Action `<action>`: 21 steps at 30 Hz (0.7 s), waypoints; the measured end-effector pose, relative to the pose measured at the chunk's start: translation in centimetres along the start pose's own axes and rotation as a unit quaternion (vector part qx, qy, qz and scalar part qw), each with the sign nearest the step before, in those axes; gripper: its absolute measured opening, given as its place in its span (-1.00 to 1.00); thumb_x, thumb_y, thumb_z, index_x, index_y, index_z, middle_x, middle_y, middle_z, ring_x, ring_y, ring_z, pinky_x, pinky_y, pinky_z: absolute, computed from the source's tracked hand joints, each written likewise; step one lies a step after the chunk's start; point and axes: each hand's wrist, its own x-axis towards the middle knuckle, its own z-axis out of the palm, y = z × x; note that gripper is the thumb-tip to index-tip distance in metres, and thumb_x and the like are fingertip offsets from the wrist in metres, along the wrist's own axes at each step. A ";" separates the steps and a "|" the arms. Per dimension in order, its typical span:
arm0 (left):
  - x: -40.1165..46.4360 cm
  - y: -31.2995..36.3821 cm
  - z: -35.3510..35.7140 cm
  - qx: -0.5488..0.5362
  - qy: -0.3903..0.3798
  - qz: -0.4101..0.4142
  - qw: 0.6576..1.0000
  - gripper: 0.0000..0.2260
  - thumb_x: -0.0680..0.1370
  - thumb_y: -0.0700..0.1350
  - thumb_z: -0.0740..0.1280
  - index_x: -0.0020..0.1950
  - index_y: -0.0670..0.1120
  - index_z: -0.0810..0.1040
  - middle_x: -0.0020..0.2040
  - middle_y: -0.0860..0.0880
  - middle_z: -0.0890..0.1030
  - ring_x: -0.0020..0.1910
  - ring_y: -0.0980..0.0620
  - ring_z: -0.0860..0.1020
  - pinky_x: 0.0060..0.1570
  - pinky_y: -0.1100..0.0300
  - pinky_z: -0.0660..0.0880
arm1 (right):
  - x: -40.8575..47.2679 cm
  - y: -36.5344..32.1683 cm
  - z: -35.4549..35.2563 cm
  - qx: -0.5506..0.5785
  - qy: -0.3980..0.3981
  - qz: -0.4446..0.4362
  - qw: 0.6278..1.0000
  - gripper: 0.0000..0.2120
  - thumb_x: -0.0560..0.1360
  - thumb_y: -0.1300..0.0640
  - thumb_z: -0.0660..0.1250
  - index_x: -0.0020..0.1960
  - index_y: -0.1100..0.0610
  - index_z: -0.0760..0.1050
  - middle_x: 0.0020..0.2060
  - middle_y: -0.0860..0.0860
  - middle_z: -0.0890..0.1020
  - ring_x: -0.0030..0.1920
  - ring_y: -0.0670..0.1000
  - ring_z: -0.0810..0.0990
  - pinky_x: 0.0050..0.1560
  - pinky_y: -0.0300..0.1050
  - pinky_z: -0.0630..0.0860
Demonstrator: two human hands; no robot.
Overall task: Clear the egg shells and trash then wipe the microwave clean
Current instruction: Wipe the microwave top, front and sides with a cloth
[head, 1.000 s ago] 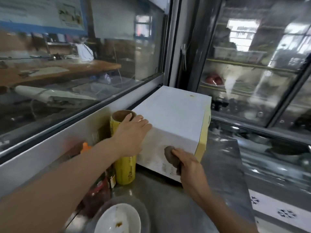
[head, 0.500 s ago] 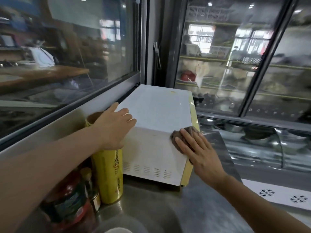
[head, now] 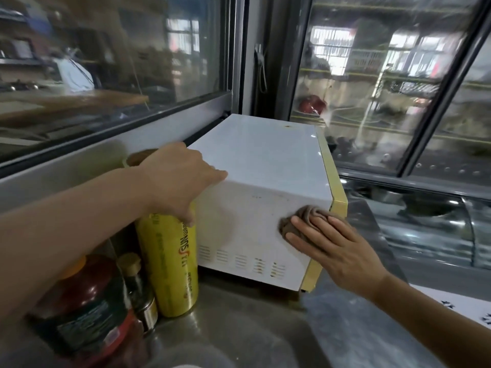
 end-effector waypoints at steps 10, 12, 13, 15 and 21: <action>0.0 0.0 0.7 -0.006 0.029 0.000 1.000 -0.17 0.25 0.35 0.42 0.41 0.14 0.19 0.24 0.10 0.52 0.14 0.02 0.49 0.09 0.04 0.44 | 8.7 -2.9 -1.0 0.032 0.035 0.080 0.996 -0.47 0.55 0.24 -0.03 0.52 0.07 0.11 0.52 0.03 0.09 0.52 0.12 0.01 0.50 0.09 -0.01; -0.1 0.1 0.6 -0.009 0.024 -0.004 1.000 -0.18 0.25 0.34 0.43 0.41 0.13 0.20 0.22 0.09 0.53 0.13 0.02 0.49 0.09 0.04 0.44 | 7.4 -3.3 -0.5 0.027 -0.004 0.028 0.999 -0.42 0.51 0.17 0.01 0.53 0.05 0.06 0.53 0.00 0.02 0.53 0.09 -0.09 0.51 0.04 -0.10; -0.2 0.1 0.5 -0.013 0.022 -0.005 1.000 -0.19 0.24 0.34 0.43 0.39 0.12 0.22 0.21 0.09 0.54 0.12 0.01 0.50 0.08 0.04 0.44 | 6.5 -3.1 -0.4 0.025 -0.021 -0.005 0.999 -0.41 0.50 0.16 0.01 0.53 0.05 0.04 0.53 0.00 0.02 0.53 0.08 -0.10 0.51 0.02 -0.13; -0.3 0.0 0.5 -0.019 0.018 -0.003 1.000 -0.21 0.23 0.33 0.44 0.37 0.11 0.26 0.19 0.08 0.55 0.10 0.01 0.51 0.06 0.03 0.46 | 5.1 -2.3 -0.5 0.021 -0.047 -0.055 0.997 -0.38 0.48 0.16 -0.01 0.54 0.06 0.01 0.53 0.00 0.03 0.53 0.06 -0.09 0.50 0.00 -0.14; -0.3 -0.4 0.6 -0.024 0.004 -0.010 1.000 -0.25 0.24 0.29 0.46 0.33 0.07 0.31 0.07 0.03 0.57 0.05 -0.01 0.53 0.04 0.03 0.46 | 10.9 -2.7 -1.8 0.052 -0.002 0.005 0.999 -0.48 0.54 0.15 -0.02 0.51 0.10 0.14 0.48 0.04 0.24 0.49 0.08 0.15 0.45 0.04 0.06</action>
